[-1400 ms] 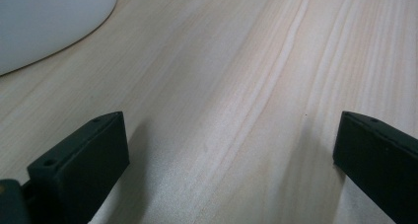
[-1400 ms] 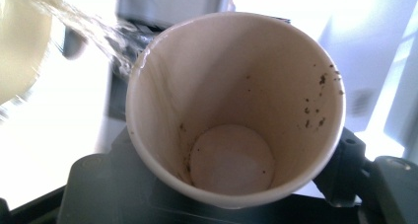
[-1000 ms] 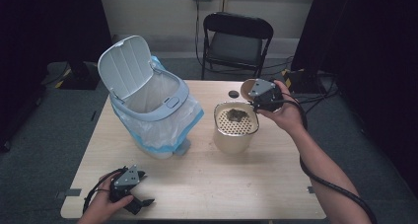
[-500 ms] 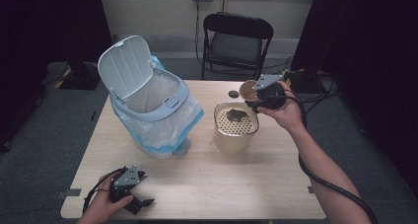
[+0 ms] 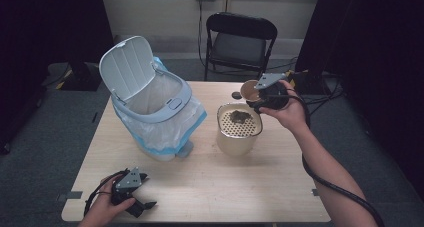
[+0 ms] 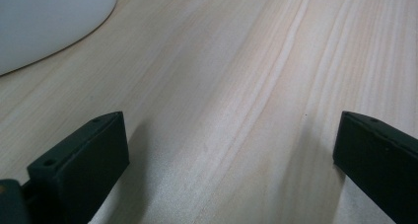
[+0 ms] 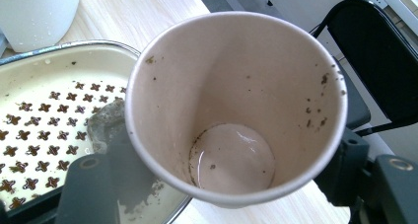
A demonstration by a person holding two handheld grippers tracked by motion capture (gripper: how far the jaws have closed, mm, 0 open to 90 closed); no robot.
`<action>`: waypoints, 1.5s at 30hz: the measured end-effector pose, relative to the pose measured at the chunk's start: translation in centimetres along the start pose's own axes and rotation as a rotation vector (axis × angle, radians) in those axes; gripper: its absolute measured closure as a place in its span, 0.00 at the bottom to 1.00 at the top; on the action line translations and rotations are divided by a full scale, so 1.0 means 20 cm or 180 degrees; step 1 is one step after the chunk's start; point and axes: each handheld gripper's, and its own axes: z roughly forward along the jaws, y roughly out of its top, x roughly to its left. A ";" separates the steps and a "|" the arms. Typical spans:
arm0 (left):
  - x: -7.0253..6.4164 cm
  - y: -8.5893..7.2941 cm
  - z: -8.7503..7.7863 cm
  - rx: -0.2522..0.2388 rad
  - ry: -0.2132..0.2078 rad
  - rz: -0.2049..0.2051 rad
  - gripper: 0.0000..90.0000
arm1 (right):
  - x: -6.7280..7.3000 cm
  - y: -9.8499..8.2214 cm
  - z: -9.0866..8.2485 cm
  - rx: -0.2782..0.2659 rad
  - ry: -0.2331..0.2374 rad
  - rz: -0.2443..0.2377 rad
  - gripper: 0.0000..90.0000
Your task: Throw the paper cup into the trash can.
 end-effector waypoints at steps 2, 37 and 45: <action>0.00 0.00 0.00 0.0001 0.0000 0.0000 0.00 | 0.00 0.01 0.00 0.0009 0.0008 0.0000 0.33; 0.00 0.00 0.00 -0.0003 -0.0004 0.0010 0.00 | -0.03 0.17 -0.07 -0.0085 0.0200 0.0161 0.33; 0.00 0.00 0.00 -0.0004 -0.0005 0.0010 0.00 | -0.02 0.22 -0.08 -0.0102 0.0263 0.0134 0.33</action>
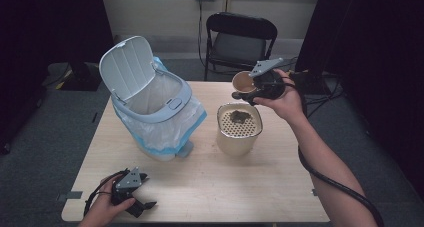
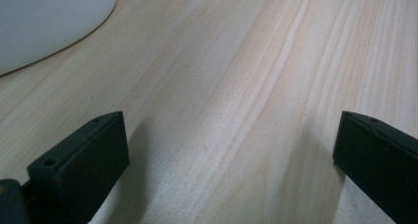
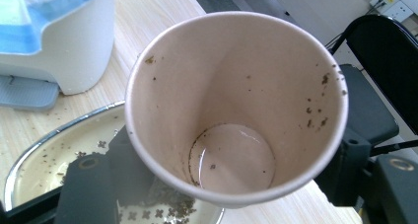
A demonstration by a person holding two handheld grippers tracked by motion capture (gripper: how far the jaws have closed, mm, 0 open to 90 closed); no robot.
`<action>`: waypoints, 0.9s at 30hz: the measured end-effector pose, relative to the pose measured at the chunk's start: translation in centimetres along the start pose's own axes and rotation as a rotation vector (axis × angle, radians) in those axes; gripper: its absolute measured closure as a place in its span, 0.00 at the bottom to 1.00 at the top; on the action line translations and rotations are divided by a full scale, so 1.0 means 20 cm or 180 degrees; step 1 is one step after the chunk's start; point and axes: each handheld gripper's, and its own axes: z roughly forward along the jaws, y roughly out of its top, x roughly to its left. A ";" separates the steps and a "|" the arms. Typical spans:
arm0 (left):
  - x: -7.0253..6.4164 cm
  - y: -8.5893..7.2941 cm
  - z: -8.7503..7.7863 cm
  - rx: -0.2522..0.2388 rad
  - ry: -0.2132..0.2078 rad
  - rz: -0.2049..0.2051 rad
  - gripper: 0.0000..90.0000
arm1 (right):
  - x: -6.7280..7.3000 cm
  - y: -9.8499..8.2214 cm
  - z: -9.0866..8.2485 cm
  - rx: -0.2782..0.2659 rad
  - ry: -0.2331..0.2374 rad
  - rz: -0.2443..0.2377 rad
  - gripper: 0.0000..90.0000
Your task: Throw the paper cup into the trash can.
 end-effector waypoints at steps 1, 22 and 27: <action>0.00 0.00 0.00 0.0000 0.0000 -0.0001 0.00 | 0.00 0.01 0.00 0.0004 0.0020 0.0020 0.33; 0.00 0.00 0.00 0.0000 0.0000 0.0001 0.00 | 0.02 0.13 -0.03 -0.0033 0.0131 0.0038 0.33; 0.00 0.00 0.00 0.0001 0.0000 0.0000 0.00 | 0.03 0.15 -0.03 -0.0055 0.0176 0.0062 0.33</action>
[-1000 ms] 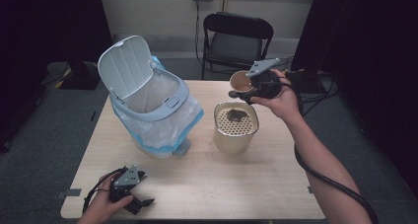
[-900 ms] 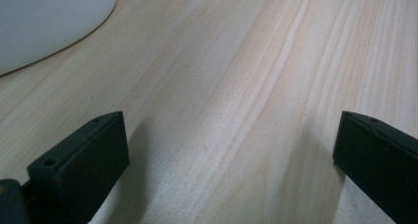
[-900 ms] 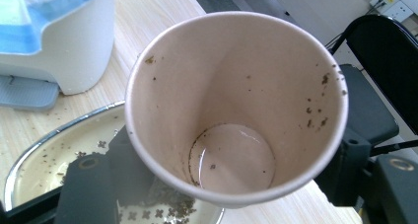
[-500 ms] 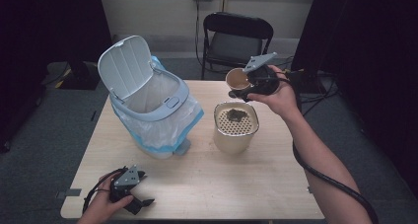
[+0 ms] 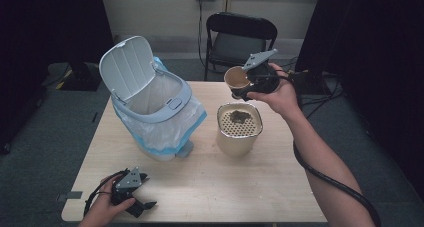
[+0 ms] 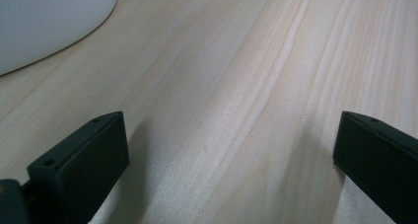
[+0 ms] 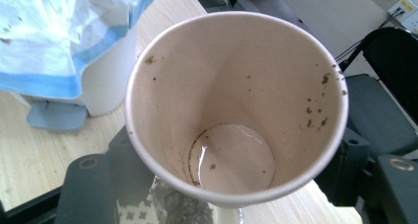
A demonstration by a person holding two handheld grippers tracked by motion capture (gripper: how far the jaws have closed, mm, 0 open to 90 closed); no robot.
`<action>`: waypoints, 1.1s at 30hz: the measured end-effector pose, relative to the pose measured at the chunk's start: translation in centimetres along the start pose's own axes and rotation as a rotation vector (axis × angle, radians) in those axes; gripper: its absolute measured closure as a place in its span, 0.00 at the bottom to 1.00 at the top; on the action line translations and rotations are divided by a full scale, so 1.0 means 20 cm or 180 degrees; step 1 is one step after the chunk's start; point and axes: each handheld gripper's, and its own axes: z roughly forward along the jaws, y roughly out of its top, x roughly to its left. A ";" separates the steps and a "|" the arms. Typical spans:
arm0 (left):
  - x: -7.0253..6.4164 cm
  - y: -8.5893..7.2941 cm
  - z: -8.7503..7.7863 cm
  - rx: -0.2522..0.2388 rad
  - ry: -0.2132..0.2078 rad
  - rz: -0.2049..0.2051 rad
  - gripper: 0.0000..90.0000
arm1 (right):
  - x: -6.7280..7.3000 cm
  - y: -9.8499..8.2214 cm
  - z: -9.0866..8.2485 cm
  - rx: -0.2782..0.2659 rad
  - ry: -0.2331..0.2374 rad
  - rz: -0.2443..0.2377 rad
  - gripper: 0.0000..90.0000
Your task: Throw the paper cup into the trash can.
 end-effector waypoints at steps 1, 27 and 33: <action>0.00 0.00 0.00 -0.0001 -0.0001 0.0001 0.00 | 0.00 0.00 0.00 -0.0020 0.0005 -0.0011 0.33; 0.00 0.00 0.00 0.0001 0.0001 0.0001 0.00 | 0.06 0.21 0.00 -0.0107 0.0179 -0.0050 0.33; 0.00 0.00 0.00 0.0001 0.0001 0.0002 0.00 | 0.08 0.26 0.01 -0.0131 0.0218 -0.0078 0.33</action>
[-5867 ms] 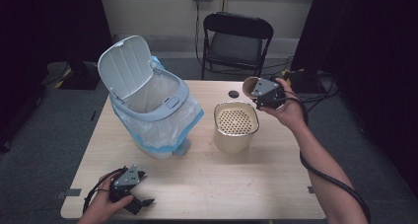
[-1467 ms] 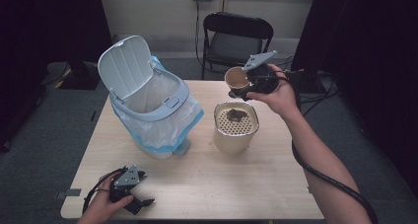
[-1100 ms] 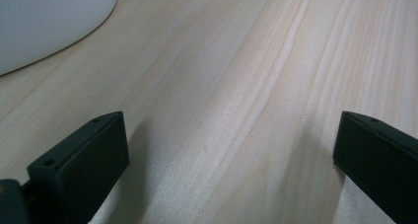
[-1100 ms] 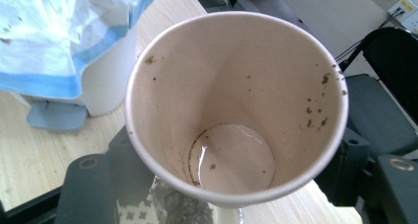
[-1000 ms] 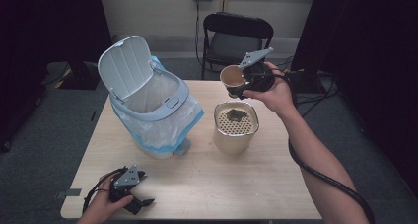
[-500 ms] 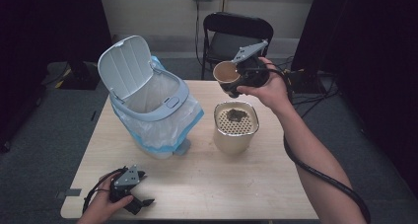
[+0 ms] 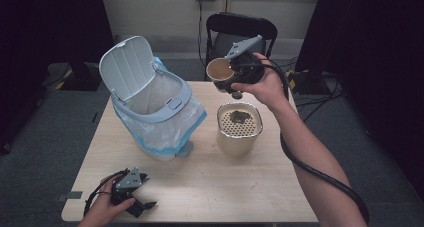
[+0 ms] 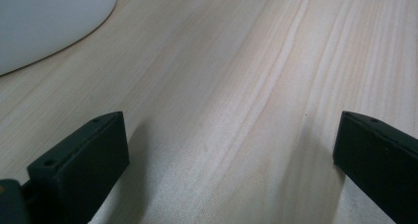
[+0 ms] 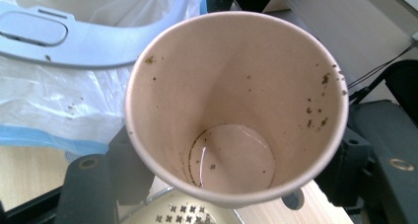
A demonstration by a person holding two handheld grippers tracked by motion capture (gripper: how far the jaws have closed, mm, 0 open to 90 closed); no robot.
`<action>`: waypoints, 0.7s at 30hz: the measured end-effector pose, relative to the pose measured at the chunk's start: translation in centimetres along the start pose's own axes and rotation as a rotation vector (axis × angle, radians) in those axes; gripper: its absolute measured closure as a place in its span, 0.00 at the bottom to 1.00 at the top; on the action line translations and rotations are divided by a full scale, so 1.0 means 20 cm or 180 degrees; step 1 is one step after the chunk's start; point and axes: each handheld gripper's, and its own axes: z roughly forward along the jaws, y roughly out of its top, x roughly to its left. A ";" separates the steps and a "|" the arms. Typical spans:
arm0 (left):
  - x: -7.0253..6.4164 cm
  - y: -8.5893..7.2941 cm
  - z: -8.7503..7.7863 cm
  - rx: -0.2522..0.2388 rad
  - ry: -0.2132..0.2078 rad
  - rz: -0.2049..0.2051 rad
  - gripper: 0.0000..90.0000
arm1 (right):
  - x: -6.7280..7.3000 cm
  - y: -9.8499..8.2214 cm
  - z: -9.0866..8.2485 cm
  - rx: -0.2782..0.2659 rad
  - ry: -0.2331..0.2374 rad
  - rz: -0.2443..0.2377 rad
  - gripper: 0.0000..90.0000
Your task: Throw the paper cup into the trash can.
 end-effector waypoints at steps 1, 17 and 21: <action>0.00 0.00 0.00 0.0000 0.0000 0.0000 0.00 | 0.00 0.01 0.00 -0.0009 0.0013 0.0002 0.33; 0.00 0.00 0.00 0.0004 0.0005 0.0002 0.00 | 0.06 0.18 0.02 -0.0093 0.0084 -0.0124 0.33; 0.00 0.00 0.00 0.0004 0.0004 0.0000 0.00 | 0.07 0.23 0.03 -0.0142 0.0106 -0.0159 0.33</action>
